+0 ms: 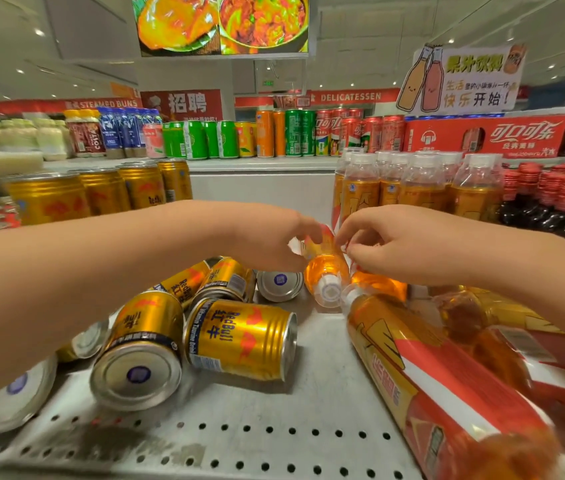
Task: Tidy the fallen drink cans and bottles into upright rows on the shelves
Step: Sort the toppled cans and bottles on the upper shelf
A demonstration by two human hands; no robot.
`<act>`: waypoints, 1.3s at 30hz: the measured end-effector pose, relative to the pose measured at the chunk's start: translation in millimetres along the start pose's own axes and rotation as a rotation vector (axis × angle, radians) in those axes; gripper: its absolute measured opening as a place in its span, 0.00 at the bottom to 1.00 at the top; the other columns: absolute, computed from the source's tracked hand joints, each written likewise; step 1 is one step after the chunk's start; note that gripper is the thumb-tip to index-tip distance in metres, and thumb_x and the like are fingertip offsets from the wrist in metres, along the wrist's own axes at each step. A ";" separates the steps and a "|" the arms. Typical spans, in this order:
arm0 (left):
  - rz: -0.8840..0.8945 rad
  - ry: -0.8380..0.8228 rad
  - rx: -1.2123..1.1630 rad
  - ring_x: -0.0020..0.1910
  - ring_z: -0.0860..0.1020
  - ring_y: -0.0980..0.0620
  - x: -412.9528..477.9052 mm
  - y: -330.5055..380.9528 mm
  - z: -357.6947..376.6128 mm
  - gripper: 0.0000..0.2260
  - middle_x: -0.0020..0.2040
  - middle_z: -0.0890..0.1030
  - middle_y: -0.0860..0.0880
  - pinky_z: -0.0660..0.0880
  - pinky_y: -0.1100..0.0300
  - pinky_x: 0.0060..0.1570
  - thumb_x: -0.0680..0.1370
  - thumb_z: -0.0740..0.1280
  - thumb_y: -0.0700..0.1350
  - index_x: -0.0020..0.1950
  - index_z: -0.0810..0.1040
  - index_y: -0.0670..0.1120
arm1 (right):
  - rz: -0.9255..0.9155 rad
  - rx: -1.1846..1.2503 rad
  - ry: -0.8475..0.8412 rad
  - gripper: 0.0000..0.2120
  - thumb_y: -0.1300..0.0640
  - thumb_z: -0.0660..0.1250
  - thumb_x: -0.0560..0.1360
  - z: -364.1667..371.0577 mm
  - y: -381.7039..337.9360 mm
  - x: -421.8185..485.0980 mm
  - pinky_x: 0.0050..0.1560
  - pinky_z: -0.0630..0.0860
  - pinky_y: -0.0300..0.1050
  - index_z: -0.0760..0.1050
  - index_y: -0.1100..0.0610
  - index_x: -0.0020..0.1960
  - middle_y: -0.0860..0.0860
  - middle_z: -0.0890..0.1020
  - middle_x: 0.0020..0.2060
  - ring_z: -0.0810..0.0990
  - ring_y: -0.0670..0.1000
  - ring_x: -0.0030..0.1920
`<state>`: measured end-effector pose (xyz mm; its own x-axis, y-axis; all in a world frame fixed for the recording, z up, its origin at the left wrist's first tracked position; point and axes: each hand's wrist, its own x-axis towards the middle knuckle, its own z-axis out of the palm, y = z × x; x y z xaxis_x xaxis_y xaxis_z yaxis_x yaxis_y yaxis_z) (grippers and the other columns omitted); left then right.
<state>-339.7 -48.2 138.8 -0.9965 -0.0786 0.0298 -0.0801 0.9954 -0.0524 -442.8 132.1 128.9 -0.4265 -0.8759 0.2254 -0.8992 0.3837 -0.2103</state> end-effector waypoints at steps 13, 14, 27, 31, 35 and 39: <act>-0.097 0.337 0.097 0.57 0.75 0.57 -144.1 61.4 42.0 0.21 0.58 0.77 0.60 0.73 0.54 0.58 0.80 0.56 0.66 0.68 0.73 0.59 | -0.178 0.042 0.121 0.16 0.38 0.56 0.75 -1.4 -47.5 -80.7 0.54 0.78 0.44 0.77 0.38 0.57 0.33 0.80 0.51 0.78 0.37 0.52; -0.112 0.346 0.109 0.58 0.75 0.56 -145.0 64.0 47.1 0.21 0.59 0.77 0.58 0.73 0.54 0.59 0.80 0.57 0.64 0.69 0.72 0.58 | -0.187 0.034 0.113 0.16 0.38 0.55 0.75 0.4 -49.2 -82.7 0.54 0.78 0.43 0.77 0.38 0.57 0.34 0.80 0.52 0.78 0.38 0.52; -0.118 0.693 -0.198 0.62 0.75 0.57 -197.5 118.1 103.3 0.12 0.60 0.77 0.58 0.74 0.52 0.60 0.82 0.63 0.54 0.62 0.80 0.52 | -0.227 0.089 0.439 0.11 0.49 0.60 0.80 -7.8 -70.9 -152.4 0.49 0.72 0.31 0.81 0.45 0.55 0.38 0.82 0.49 0.78 0.39 0.50; -0.164 0.660 -0.218 0.61 0.76 0.53 -213.9 120.1 132.8 0.15 0.60 0.77 0.56 0.72 0.51 0.60 0.82 0.62 0.56 0.63 0.80 0.51 | -0.121 0.268 0.059 0.16 0.57 0.57 0.85 17.2 -112.2 -172.4 0.56 0.69 0.35 0.75 0.60 0.69 0.55 0.79 0.66 0.76 0.50 0.65; -0.091 0.642 -0.174 0.65 0.75 0.48 -229.0 103.8 151.2 0.20 0.66 0.77 0.50 0.70 0.48 0.64 0.82 0.62 0.54 0.70 0.77 0.46 | -0.070 0.287 0.326 0.15 0.52 0.63 0.80 79.3 -143.9 -210.7 0.63 0.66 0.30 0.77 0.47 0.66 0.43 0.79 0.60 0.74 0.38 0.61; 0.037 0.615 -0.056 0.73 0.70 0.43 -239.0 89.7 164.1 0.24 0.73 0.72 0.44 0.65 0.43 0.72 0.81 0.64 0.52 0.75 0.72 0.42 | 0.052 0.140 0.326 0.21 0.52 0.62 0.82 127.5 -134.0 -228.8 0.73 0.58 0.34 0.69 0.49 0.75 0.42 0.71 0.70 0.64 0.39 0.72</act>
<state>-113.0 51.0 -36.8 -0.7997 -0.0150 0.6002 -0.0280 0.9995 -0.0123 -212.2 243.7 -15.7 -0.5003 -0.7083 0.4980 -0.8630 0.3618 -0.3525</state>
